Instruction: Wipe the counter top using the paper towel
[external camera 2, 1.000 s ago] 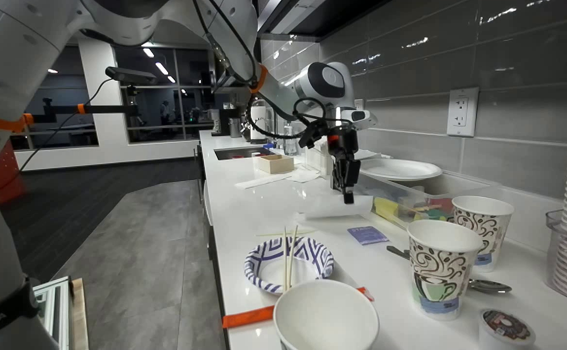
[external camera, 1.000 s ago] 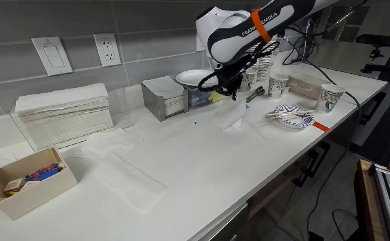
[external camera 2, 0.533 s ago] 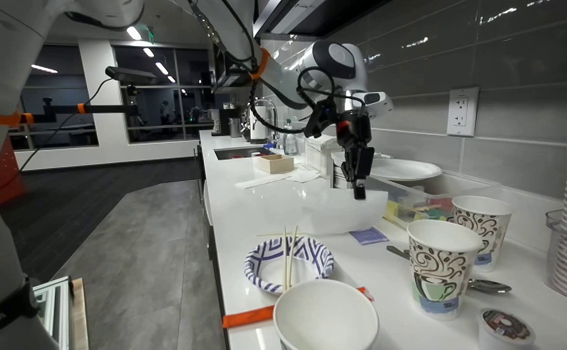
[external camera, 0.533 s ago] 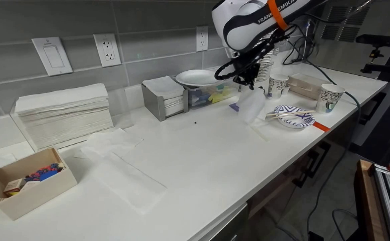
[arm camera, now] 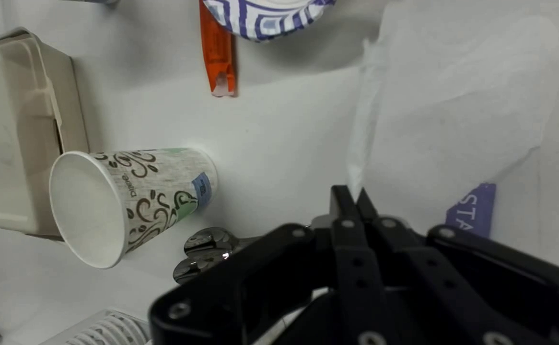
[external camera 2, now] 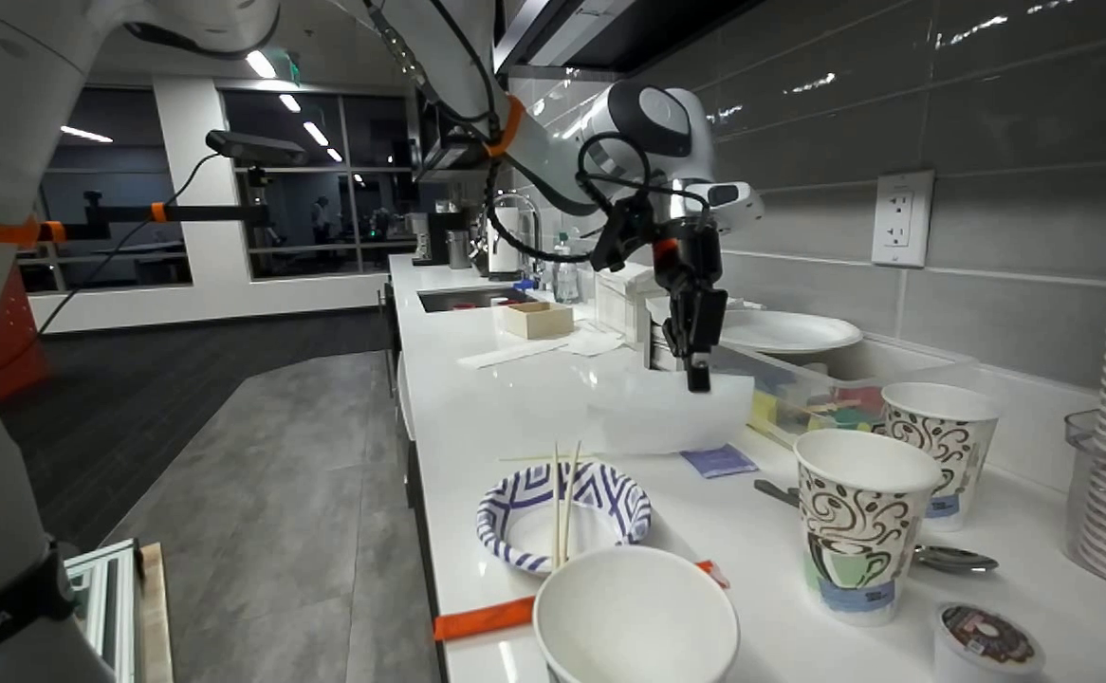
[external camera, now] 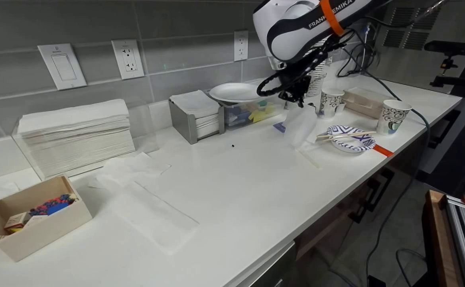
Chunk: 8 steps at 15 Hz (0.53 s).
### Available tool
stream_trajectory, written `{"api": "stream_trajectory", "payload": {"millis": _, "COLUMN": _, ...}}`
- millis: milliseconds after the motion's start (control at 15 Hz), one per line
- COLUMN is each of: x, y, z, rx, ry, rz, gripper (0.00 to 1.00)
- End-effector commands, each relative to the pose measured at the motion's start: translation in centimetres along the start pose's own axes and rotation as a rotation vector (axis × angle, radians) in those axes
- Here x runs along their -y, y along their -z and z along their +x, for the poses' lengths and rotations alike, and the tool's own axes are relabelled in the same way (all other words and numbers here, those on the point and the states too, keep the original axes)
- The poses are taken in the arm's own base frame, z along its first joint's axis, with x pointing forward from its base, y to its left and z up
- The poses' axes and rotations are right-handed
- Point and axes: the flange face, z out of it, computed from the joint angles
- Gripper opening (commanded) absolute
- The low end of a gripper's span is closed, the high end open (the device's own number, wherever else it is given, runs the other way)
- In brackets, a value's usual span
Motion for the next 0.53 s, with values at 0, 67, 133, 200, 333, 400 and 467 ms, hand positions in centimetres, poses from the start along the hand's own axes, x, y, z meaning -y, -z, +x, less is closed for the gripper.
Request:
{"api": "stream_trajectory", "payload": {"millis": 0, "x": 0.1, "y": -1.3, "z": 0.8, "rx": 0.021, "ry": 0.009, "rz": -0.029, "gripper": 0.00}}
{"api": "stream_trajectory", "payload": {"millis": 67, "x": 0.1, "y": -1.7, "z": 0.8, "rx": 0.031, "ry": 0.015, "rz": -0.024, "gripper": 0.00}}
{"api": "stream_trajectory", "payload": {"millis": 133, "x": -0.1, "y": -1.8, "z": 0.6, "rx": 0.029, "ry": 0.021, "rz": -0.014, "gripper": 0.00}}
{"api": "stream_trajectory", "payload": {"millis": 200, "x": -0.2, "y": -1.6, "z": 0.5, "rx": 0.014, "ry": 0.017, "rz": 0.002, "gripper": 0.00}}
{"api": "stream_trajectory", "payload": {"millis": 333, "x": -0.3, "y": -1.0, "z": 0.2, "rx": -0.003, "ry": 0.016, "rz": 0.028, "gripper": 0.00}}
{"api": "stream_trajectory", "payload": {"millis": 400, "x": -0.1, "y": -0.6, "z": 0.1, "rx": -0.011, "ry": 0.028, "rz": 0.056, "gripper": 0.00}}
{"api": "stream_trajectory", "payload": {"millis": 467, "x": 0.4, "y": -0.4, "z": 0.0, "rx": -0.016, "ry": 0.047, "rz": 0.087, "gripper": 0.00}}
